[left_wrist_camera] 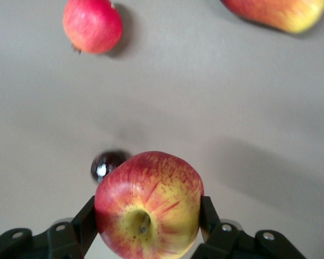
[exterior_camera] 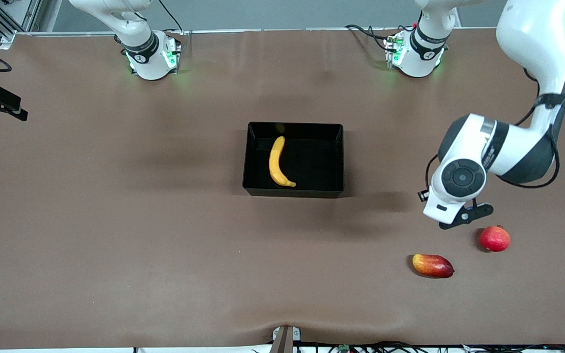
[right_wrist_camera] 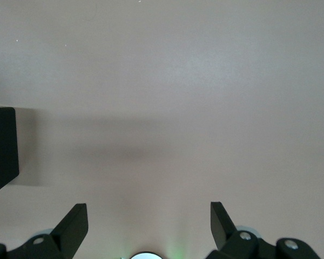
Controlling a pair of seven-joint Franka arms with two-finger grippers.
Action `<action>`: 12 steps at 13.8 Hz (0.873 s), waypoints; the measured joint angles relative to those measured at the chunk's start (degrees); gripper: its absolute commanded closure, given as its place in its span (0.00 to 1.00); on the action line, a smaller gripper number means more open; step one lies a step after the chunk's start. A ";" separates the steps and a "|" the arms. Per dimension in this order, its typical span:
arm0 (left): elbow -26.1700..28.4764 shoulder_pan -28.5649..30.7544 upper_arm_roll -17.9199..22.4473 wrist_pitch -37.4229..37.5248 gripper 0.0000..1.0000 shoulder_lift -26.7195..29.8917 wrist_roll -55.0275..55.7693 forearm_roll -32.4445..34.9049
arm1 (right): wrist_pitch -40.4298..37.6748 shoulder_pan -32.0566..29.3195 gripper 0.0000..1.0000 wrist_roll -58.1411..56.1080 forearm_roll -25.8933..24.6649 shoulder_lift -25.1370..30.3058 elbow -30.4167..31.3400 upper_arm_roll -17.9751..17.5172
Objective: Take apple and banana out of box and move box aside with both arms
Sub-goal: 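Lower the apple beside the plum and open the left gripper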
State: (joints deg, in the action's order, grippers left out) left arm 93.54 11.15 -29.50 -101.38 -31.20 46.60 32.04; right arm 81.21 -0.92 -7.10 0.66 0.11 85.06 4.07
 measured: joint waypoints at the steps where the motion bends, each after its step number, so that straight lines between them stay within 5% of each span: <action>1: 0.84 1.26 0.00 -2.47 1.00 -1.06 -0.01 1.35 | 0.00 0.00 0.00 0.00 0.00 -0.04 0.00 0.03; 11: 4.95 13.62 0.14 -22.45 1.00 -9.25 -6.71 4.06 | 0.06 -0.01 0.00 0.00 0.00 -0.41 0.00 0.10; 12: 4.88 13.65 0.10 -22.73 0.93 -9.64 -6.73 4.15 | 0.06 -0.01 0.00 0.00 0.00 -0.41 0.00 0.10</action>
State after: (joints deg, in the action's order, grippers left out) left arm 98.42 24.79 -29.40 -124.11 -40.83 39.88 36.19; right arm 81.28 -0.93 -7.10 0.66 -0.31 85.06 4.17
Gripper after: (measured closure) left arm 0.229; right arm 0.000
